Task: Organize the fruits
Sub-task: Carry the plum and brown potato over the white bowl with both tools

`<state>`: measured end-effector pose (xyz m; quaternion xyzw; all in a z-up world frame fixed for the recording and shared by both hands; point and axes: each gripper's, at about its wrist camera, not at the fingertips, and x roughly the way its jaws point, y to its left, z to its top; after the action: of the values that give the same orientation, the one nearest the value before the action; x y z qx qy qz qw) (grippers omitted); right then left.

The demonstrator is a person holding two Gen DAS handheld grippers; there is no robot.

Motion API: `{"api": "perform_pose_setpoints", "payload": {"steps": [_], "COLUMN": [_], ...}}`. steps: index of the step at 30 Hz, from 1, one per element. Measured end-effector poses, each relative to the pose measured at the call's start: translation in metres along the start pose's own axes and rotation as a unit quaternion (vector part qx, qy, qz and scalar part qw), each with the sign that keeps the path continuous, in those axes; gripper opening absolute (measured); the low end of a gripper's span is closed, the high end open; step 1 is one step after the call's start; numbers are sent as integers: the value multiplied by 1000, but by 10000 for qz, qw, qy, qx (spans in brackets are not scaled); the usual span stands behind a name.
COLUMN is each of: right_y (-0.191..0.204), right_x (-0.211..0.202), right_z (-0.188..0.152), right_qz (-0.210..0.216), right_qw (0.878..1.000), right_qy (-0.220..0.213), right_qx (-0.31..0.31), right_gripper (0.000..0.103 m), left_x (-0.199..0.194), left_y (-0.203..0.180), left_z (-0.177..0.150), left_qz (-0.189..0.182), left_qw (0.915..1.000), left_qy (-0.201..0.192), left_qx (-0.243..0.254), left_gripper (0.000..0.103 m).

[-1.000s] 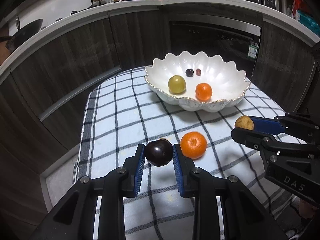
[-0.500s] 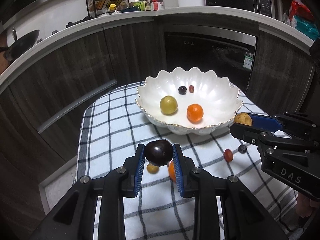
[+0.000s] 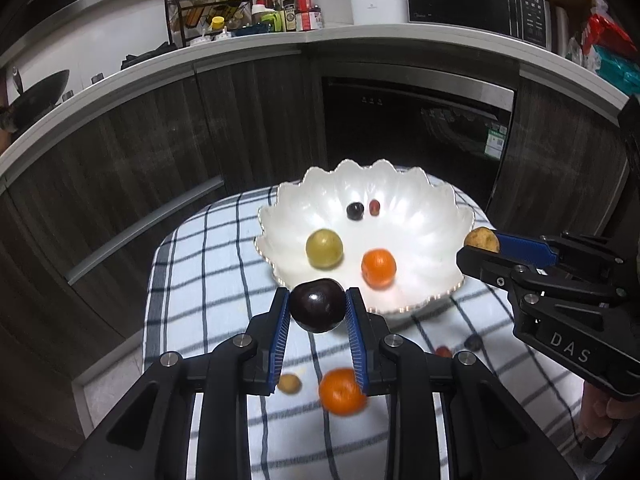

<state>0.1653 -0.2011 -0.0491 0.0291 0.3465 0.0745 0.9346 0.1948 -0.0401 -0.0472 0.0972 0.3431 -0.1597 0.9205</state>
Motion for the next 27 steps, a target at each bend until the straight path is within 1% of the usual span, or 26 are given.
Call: {"api": "perform_pose_setpoints", "payload": {"steps": [6, 18, 27], "right_y": [-16, -40, -49], "right_x": [7, 22, 45], "right_z": [16, 48, 62], "right_qz": [-67, -256, -332], "right_qw": [9999, 9992, 9992], "right_qy": [-101, -301, -241], "right_qx": [34, -2, -13], "right_gripper": [29, 29, 29], "left_x": [12, 35, 59], "left_y": [0, -1, 6], "left_z": [16, 46, 58], "left_qz": [-13, -7, 24], "left_qw": [9999, 9997, 9994], "left_qy": [26, -55, -13], "left_qx": [-115, -239, -336], "left_gripper": [28, 28, 28]}}
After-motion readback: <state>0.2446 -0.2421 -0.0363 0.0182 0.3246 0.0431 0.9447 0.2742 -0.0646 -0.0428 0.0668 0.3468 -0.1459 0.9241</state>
